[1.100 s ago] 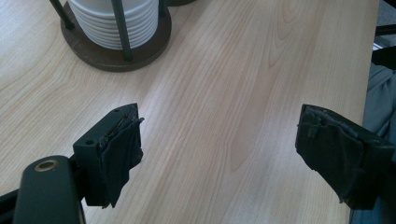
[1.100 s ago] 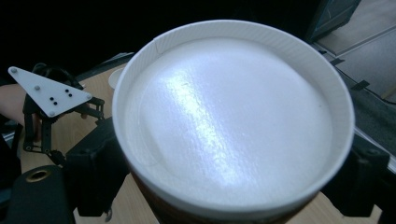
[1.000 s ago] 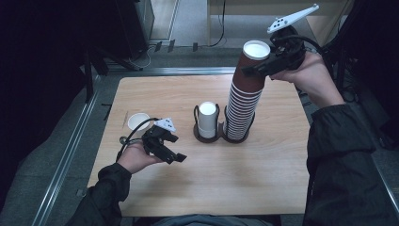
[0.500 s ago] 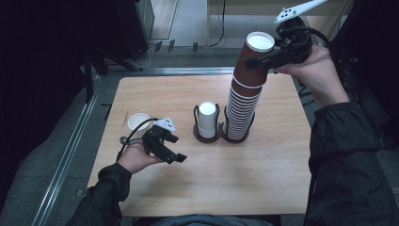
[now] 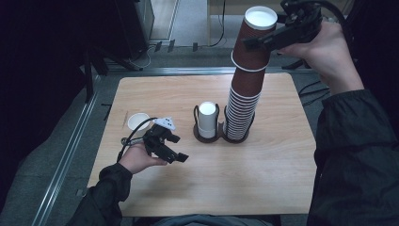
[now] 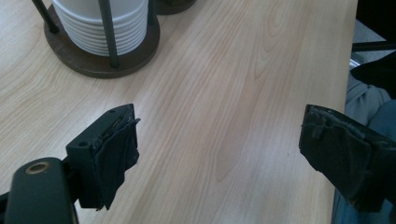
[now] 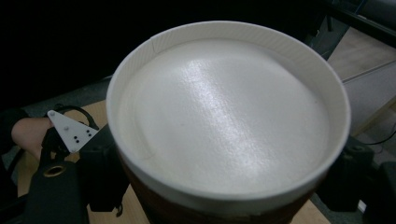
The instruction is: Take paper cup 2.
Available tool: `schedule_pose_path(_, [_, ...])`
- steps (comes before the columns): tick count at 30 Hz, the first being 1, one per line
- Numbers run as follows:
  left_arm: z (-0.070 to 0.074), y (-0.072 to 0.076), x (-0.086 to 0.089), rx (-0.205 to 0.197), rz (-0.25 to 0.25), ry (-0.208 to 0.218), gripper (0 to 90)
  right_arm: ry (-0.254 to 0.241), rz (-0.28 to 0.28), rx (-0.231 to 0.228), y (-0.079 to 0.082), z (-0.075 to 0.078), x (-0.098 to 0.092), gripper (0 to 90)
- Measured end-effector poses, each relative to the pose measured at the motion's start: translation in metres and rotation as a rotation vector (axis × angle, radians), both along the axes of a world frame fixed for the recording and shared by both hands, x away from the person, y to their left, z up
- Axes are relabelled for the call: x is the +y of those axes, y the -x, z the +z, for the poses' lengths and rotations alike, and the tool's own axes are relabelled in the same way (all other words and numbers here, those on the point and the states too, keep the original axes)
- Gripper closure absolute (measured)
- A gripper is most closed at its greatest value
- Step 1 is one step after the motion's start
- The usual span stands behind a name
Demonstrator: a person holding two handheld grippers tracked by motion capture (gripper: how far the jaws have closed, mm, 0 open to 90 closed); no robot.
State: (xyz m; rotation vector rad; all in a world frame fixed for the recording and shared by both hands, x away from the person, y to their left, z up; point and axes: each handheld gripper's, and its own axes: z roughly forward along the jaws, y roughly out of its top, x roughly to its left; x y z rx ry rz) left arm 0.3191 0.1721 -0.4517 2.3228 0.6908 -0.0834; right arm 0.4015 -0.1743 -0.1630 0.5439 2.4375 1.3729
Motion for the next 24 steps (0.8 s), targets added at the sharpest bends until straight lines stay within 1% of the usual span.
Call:
schedule_pose_path(2, [0.001, 0.000, 0.001, -0.009, 0.000, 0.002, 13.1, 0.012, 0.013, -0.022, 0.005, 0.012, 0.006, 19.6])
schedule_pose_path(4, [0.002, 0.000, 0.002, -0.010, 0.001, 0.013, 13.4, 0.003, 0.036, -0.039, 0.012, 0.025, 0.013, 19.7])
schedule_pose_path(5, [0.003, 0.000, 0.003, -0.015, -0.001, 0.024, 13.4, 0.003, 0.036, -0.039, 0.012, 0.025, 0.013, 19.7])
schedule_pose_path(6, [0.003, 0.000, 0.003, -0.020, 0.002, 0.032, 13.7, -0.010, 0.051, -0.037, 0.015, 0.027, 0.015, 19.7])
schedule_pose_path(8, [0.005, 0.001, 0.005, -0.034, 0.002, 0.037, 13.9, -0.012, 0.079, -0.032, 0.020, 0.029, 0.022, 19.7])
schedule_pose_path(9, [0.005, 0.001, 0.005, -0.035, 0.001, 0.041, 14.6, 0.006, 0.107, -0.026, 0.025, 0.027, 0.030, 19.7])
schedule_pose_path(10, [0.006, 0.001, 0.006, -0.039, 0.000, 0.045, 14.6, 0.006, 0.107, -0.026, 0.025, 0.027, 0.030, 19.7])
schedule_pose_path(11, [0.006, 0.001, 0.007, -0.044, 0.001, 0.048, 14.7, 0.013, 0.114, -0.025, 0.027, 0.025, 0.034, 19.7])
schedule_pose_path(13, [0.006, 0.001, 0.007, -0.043, 0.002, 0.053, 15.2, 0.012, 0.129, -0.024, 0.031, 0.019, 0.041, 19.7])
schedule_pose_path(16, [0.007, 0.001, 0.008, -0.048, 0.000, 0.056, 16.1, 0.006, 0.157, -0.011, 0.036, 0.010, 0.050, 19.8])
schedule_pose_path(18, [0.007, 0.000, 0.008, -0.042, -0.001, 0.061, 16.1, 0.007, 0.179, -0.004, 0.039, 0.005, 0.055, 19.8])
schedule_pose_path(21, [0.008, 0.000, 0.008, -0.037, -0.007, 0.063, 16.1, 0.025, 0.206, 0.010, 0.045, -0.006, 0.064, 19.8])
schedule_pose_path(24, [0.008, 0.001, 0.008, -0.044, -0.006, 0.058, 16.1, 0.029, 0.221, 0.014, 0.047, -0.016, 0.066, 19.8])
